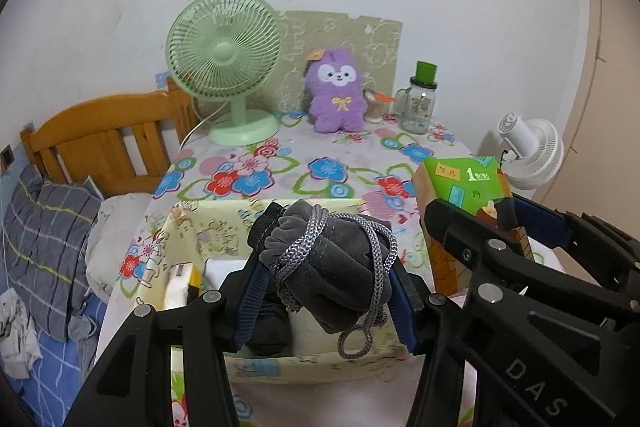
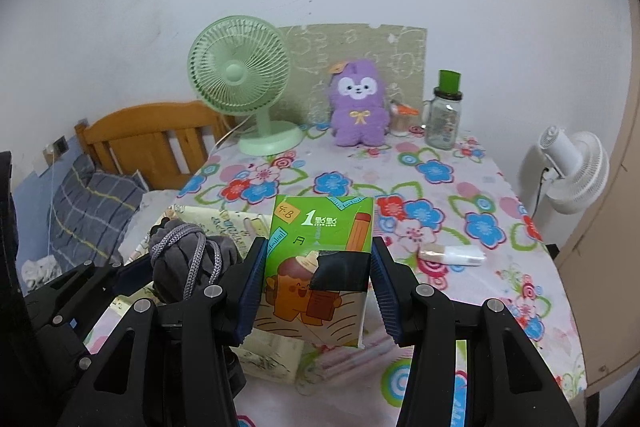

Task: Organize soft objects
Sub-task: 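Lift and carry the grey pouch and green tissue box over the yellow box, then open both tools to drop the pouch and tissue box into the box, then move both open tools back toward the clear plastic straw bag, then grasp the clear plastic straw bag with the left tool and lift it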

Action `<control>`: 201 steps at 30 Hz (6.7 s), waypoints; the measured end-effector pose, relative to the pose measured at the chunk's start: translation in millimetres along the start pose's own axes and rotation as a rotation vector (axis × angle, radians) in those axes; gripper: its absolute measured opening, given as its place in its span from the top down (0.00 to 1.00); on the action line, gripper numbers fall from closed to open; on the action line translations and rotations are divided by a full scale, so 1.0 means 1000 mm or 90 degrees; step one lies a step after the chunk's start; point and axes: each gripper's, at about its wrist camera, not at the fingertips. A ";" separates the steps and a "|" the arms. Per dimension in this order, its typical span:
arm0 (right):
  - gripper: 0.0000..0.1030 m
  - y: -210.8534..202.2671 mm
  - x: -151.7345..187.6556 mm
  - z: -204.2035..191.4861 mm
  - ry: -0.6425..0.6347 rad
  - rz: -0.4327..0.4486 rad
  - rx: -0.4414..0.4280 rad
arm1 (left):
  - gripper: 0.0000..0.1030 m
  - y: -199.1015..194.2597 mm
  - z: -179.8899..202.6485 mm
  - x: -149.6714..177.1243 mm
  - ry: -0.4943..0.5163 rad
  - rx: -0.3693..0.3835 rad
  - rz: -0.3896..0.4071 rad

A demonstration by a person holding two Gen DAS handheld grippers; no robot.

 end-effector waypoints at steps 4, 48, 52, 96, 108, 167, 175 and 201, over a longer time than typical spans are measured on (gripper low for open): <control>0.49 0.011 0.001 -0.009 -0.002 -0.009 -0.015 | 0.45 0.006 -0.010 0.004 0.001 -0.011 -0.010; 0.17 0.033 0.010 -0.009 -0.011 -0.033 -0.015 | 0.03 0.018 -0.011 0.010 -0.007 -0.014 -0.012; 0.16 0.019 0.008 0.004 -0.010 -0.021 -0.001 | 0.03 0.009 0.006 0.008 0.008 -0.009 0.003; 0.16 -0.062 0.045 0.123 0.009 0.003 0.096 | 0.04 -0.007 0.145 0.039 0.065 0.103 0.003; 0.16 -0.036 0.068 0.145 0.016 -0.037 0.107 | 0.09 0.028 0.156 0.063 0.051 0.106 -0.043; 0.16 0.014 0.113 0.160 0.046 -0.110 0.120 | 0.32 0.072 0.144 0.117 0.088 0.102 -0.166; 0.16 0.017 0.113 0.155 0.040 -0.115 0.123 | 0.73 0.072 0.144 0.112 0.084 0.089 -0.169; 0.16 0.020 0.068 0.169 0.060 -0.077 0.114 | 0.80 0.074 0.161 0.053 0.091 0.094 -0.092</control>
Point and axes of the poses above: each gripper's, at about its wrist camera, not at the fingertips, and y roughly the way its jaws point, z to its right, x to its underside, and after that the axes turned 15 degrees about z, right-handed
